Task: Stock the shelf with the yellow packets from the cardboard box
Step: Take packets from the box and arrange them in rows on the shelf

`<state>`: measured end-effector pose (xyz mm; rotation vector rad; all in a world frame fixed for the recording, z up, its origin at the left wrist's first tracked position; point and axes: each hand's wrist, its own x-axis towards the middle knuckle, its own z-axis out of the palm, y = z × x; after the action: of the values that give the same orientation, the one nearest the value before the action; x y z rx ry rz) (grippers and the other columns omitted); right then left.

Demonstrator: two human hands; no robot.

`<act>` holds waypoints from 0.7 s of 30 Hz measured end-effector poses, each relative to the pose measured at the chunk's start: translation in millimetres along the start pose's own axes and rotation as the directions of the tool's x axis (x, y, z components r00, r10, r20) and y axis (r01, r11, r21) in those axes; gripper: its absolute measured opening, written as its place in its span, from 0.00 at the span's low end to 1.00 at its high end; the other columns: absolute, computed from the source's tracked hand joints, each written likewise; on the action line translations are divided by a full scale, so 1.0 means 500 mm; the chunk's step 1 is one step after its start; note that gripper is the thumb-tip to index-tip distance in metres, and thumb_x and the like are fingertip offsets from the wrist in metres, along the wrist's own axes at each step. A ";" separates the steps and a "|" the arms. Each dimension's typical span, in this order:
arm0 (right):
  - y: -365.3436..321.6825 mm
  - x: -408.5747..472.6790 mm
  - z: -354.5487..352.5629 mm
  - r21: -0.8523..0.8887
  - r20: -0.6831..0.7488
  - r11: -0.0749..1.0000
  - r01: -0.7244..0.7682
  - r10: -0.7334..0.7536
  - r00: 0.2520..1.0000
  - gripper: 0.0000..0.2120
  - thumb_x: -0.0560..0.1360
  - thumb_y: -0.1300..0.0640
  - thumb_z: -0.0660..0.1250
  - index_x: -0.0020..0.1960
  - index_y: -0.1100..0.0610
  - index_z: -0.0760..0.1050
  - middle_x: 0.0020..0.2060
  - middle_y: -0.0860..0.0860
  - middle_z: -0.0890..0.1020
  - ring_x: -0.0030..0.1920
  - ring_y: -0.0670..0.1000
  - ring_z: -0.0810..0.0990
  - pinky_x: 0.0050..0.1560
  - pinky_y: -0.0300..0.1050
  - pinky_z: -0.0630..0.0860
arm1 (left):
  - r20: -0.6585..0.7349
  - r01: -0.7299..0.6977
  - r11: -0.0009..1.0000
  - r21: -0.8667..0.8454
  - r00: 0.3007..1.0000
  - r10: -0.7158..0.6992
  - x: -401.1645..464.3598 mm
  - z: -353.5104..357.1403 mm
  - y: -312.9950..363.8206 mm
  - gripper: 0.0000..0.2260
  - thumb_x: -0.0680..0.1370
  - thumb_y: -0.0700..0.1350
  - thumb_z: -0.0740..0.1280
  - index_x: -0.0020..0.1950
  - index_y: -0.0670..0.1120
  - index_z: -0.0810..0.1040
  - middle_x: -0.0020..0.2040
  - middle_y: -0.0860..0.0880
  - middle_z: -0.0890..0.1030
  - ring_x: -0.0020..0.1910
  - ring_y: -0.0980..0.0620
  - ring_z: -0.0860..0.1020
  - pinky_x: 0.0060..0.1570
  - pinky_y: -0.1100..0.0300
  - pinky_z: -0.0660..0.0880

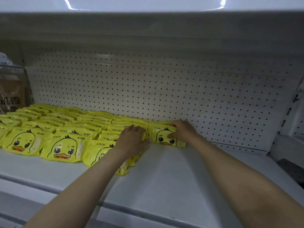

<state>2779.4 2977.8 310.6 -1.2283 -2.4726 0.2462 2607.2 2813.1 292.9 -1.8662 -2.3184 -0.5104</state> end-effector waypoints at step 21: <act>-0.079 -0.005 -0.013 -0.357 -0.109 0.934 0.017 -0.060 0.992 0.25 0.73 0.51 0.70 0.67 0.54 0.68 0.63 0.55 0.73 0.65 0.57 0.68 0.57 0.53 0.72 | 0.054 0.102 0.991 -0.087 0.994 -0.098 0.004 -0.045 0.004 0.26 0.78 0.61 0.62 0.70 0.47 0.71 0.67 0.45 0.74 0.68 0.44 0.69 0.64 0.50 0.70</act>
<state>2754.3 2951.9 328.4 -1.2854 -2.5037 -0.2931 2606.0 2808.1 314.8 -1.8280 -2.4708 -0.5963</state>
